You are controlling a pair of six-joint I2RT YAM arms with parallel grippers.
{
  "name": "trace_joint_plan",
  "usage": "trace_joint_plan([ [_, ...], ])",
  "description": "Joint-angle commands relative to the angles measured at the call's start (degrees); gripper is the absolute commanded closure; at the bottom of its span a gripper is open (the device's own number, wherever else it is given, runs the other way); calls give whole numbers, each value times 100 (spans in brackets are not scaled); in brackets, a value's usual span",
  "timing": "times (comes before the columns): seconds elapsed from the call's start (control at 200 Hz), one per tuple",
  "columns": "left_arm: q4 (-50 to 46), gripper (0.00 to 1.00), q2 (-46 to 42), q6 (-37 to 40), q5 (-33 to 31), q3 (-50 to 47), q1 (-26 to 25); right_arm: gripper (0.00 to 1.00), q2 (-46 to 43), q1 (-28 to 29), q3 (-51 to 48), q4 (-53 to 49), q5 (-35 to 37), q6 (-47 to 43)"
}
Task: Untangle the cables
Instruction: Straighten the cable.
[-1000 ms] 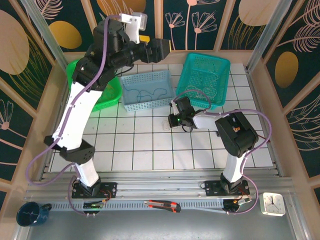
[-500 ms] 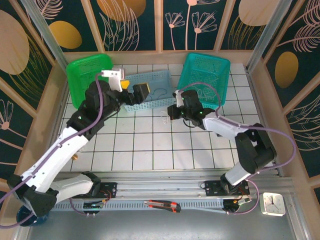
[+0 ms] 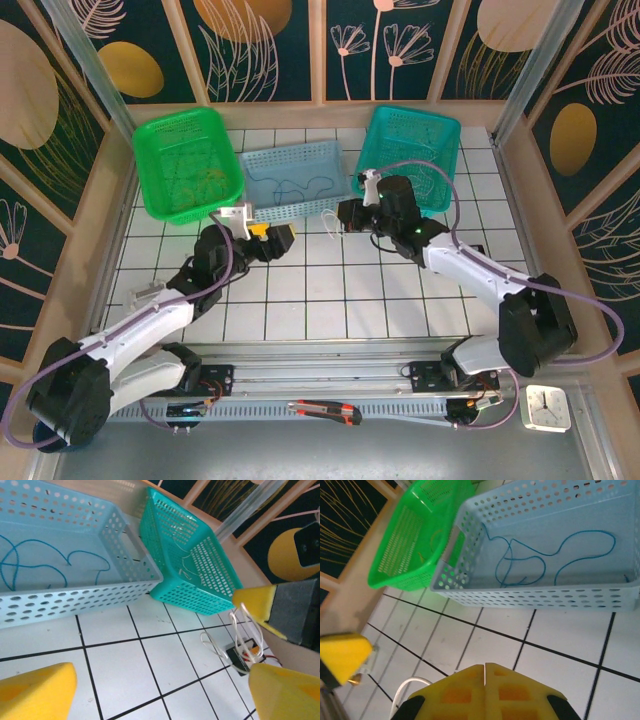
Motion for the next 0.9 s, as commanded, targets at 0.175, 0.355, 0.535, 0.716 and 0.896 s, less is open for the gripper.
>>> trace_joint_plan([
  [0.175,1885,25,305,-173,667,-444,30,100,-414,35,-233,971,-436,1000],
  [0.355,2517,35,720,-521,933,-370,29,100,-427,32,-307,1372,-668,1421],
  [0.535,3002,44,1149,-821,1256,-259,33,100,-414,25,-446,1699,-795,1690],
  [0.716,3550,53,1457,-1375,1412,-211,31,100,-419,12,-561,1985,-949,1918],
  [0.896,4214,57,1726,-2209,1508,-210,24,100,-392,4,-636,2249,-1096,2091],
])
